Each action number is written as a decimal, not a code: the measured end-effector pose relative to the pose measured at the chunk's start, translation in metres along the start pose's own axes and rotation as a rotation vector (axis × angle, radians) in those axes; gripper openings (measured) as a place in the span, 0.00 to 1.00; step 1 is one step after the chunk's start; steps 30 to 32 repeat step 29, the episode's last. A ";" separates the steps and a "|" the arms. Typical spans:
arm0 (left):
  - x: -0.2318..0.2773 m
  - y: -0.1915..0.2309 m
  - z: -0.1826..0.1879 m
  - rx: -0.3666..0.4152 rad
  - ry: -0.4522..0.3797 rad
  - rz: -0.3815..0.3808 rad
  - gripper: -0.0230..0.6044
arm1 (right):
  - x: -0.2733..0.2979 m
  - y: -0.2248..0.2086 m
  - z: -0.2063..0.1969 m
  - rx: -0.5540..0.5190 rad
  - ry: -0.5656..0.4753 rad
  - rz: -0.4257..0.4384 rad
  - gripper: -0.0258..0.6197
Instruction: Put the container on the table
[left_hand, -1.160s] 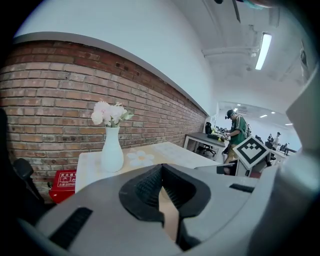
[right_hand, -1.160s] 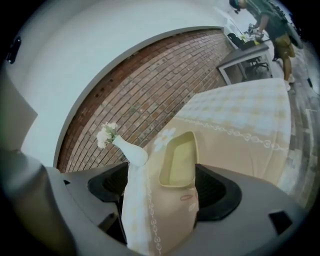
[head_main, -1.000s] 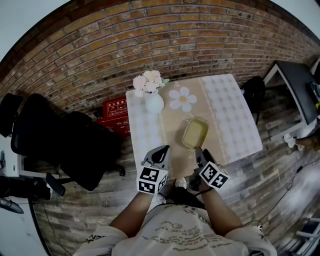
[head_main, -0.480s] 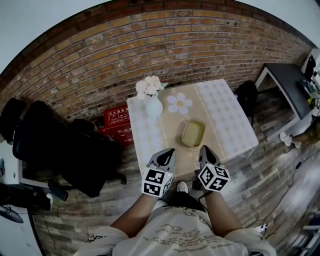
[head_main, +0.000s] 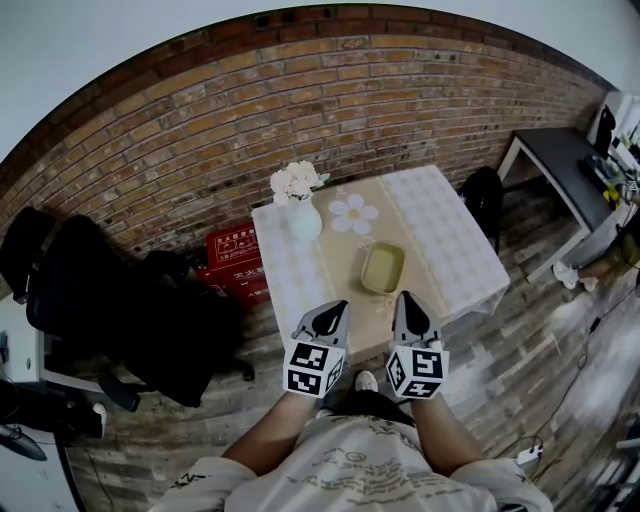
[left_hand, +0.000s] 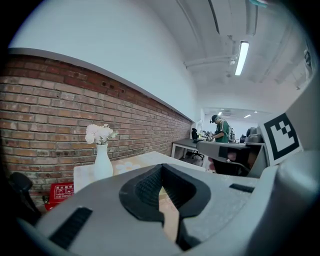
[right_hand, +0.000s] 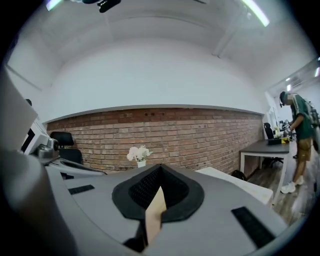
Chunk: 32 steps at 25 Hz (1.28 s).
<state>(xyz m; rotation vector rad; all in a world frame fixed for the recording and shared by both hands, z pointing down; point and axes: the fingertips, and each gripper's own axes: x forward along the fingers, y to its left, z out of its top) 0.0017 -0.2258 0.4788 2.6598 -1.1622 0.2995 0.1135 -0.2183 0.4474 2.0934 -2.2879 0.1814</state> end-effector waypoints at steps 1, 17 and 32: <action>-0.002 -0.001 0.000 0.000 -0.001 -0.003 0.04 | -0.003 0.003 0.001 -0.002 -0.007 0.005 0.04; -0.016 -0.010 -0.004 0.014 0.001 -0.045 0.04 | -0.022 0.014 -0.010 0.000 0.019 -0.019 0.04; -0.014 -0.009 -0.007 0.005 0.010 -0.054 0.04 | -0.023 0.011 -0.022 0.034 0.054 -0.019 0.04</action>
